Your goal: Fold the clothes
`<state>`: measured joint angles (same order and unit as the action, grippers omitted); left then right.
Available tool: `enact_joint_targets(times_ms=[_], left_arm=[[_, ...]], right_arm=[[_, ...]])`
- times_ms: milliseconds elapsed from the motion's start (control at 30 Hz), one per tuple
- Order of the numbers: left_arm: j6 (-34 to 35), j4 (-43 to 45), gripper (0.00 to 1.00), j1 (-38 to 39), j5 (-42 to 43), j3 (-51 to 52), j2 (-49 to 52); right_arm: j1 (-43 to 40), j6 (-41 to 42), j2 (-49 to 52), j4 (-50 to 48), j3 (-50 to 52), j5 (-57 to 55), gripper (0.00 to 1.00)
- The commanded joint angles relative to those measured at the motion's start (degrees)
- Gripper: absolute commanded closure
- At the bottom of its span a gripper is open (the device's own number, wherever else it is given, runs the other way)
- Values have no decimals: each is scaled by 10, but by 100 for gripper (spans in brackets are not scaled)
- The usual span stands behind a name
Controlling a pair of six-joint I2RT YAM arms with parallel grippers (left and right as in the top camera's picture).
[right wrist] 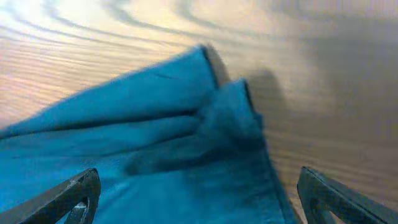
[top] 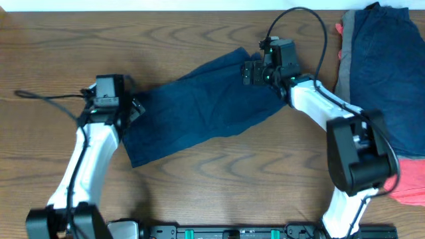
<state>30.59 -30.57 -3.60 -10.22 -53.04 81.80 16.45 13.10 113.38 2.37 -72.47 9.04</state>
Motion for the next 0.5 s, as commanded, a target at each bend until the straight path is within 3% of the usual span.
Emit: enact_joint_targets(times_ms=[0,200,333,400,467], left_arm=[[-40,-25,2,-23,88,-7,-9],[-109,-58,2,-45,159,-7,37],[-115,-63,2,-45,163,-7,78],[-115,-63,2,-45,162,-7,98],[-115,-62,1,-45,162,-7,113]], right_arm=[[2,-53,-53,13,-7,37,1],[28,-115,-49,84,-7,32,1],[35,-136,-49,107,-7,7,1],[35,-136,-46,104,-7,-12,8],[32,-136,-39,100,-7,-17,34]])
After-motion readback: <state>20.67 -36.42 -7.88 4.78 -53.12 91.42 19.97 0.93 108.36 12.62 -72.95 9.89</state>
